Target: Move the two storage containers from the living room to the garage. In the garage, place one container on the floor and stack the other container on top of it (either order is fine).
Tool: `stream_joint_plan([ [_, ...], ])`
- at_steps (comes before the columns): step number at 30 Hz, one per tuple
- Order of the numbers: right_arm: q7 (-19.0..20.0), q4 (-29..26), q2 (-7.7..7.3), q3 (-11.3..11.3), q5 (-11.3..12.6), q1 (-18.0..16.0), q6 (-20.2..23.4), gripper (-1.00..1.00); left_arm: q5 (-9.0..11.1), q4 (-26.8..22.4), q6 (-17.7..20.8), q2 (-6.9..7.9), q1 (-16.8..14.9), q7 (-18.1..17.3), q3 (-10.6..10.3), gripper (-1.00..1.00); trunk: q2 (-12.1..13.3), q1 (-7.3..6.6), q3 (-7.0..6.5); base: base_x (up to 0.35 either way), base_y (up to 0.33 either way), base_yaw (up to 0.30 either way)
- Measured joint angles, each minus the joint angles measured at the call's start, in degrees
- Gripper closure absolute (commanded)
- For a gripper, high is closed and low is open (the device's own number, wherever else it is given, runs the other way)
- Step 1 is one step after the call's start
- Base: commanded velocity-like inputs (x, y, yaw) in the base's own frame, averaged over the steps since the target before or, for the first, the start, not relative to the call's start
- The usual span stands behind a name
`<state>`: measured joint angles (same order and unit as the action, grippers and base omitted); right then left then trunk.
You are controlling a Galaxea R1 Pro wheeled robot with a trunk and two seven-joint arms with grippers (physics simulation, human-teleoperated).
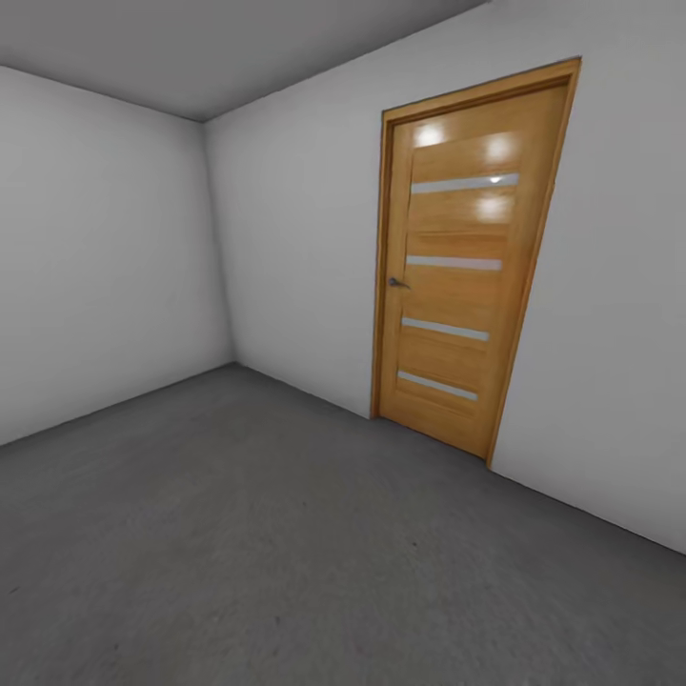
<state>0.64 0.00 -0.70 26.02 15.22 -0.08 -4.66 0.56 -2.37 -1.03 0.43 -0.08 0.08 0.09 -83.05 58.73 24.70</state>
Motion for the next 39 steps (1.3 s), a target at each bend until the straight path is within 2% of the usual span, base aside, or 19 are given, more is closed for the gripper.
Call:
stream_joint_plan([
  [24, 0.0, 0.0, 0.00, 0.0, 0.0, 0.0, 0.0, -1.00, 0.0, 0.0, 0.0, 0.00, 0.0, 0.0, 0.0, -1.00, 0.0, 0.00, -1.10, 0.000, 0.000, -0.244],
  [39, 0.0, 0.0, 0.10, 0.0, 0.0, 0.0, 0.0, -1.00, 0.0, 0.0, 0.0, 0.00, 0.0, 0.0, -0.1, -1.00, 0.0, 0.00, -1.23, 0.000, 0.000, -0.142],
])
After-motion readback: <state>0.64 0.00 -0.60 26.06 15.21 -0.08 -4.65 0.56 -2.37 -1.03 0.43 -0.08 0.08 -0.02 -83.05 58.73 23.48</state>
